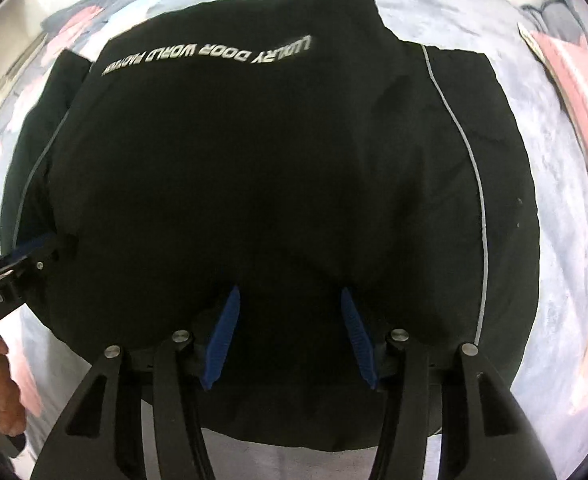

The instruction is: Fold large clothes

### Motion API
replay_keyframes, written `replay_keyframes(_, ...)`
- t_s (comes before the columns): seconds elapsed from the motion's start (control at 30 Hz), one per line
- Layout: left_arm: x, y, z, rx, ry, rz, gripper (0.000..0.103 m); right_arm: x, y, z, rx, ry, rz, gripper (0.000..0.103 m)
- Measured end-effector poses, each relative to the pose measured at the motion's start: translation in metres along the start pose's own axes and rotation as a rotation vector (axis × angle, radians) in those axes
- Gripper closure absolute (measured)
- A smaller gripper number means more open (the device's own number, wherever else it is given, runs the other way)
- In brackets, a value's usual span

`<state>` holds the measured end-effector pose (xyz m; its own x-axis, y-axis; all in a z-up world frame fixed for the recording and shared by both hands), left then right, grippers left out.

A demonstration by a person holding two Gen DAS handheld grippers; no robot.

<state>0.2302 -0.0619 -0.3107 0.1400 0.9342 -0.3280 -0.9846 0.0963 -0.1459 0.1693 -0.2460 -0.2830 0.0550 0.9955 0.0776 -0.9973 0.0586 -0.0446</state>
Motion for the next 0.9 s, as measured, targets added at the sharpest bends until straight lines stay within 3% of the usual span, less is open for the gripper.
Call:
replay_keyframes(0.1,-0.002,-0.008,0.019,-0.006,0.019,-0.04,0.051,-0.011,-0.004,0.016,-0.012,-0.025,-0.003,0.048)
replay_keyframes(0.2,0.008,-0.027,0.048,-0.068,0.019,-0.049,0.051,-0.034,-0.012,0.038,-0.057,-0.044,-0.037,0.046)
replay_keyframes(0.4,0.066,-0.091,0.085,-0.17,0.031,0.103,0.051,-0.113,-0.044,0.061,-0.156,-0.021,-0.191,0.032)
replay_keyframes(0.57,0.11,-0.139,0.072,-0.151,0.065,0.199,0.051,-0.157,-0.079,0.047,-0.145,-0.067,-0.272,0.031)
replay_keyframes(0.7,0.129,-0.149,0.062,-0.154,0.092,0.272,0.051,-0.177,-0.104,0.027,-0.119,-0.055,-0.284,0.031)
replay_keyframes(0.8,0.13,-0.156,0.036,-0.065,0.205,0.279,0.05,-0.178,-0.121,0.006,-0.077,-0.105,-0.265,0.031)
replay_keyframes(0.83,0.129,-0.155,0.026,-0.028,0.223,0.275,0.05,-0.179,-0.124,-0.002,-0.062,-0.12,-0.26,0.038)
replay_keyframes(0.9,0.131,-0.158,0.017,-0.033,0.205,0.259,0.051,-0.174,-0.124,-0.005,-0.064,-0.089,-0.243,0.06)
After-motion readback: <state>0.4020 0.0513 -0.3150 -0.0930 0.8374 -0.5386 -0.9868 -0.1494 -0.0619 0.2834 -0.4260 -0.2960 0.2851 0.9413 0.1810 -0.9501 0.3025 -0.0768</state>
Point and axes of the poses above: each gripper's, at about its wrist camera, not at the fingertips, and z roughly against the way its jaws point, x to its left, y to its underside, the point moved 8 cm from there along -z, roughly the way its jaws point, and after that the axes turned 12 degrees about x, right-handed, at the moved point
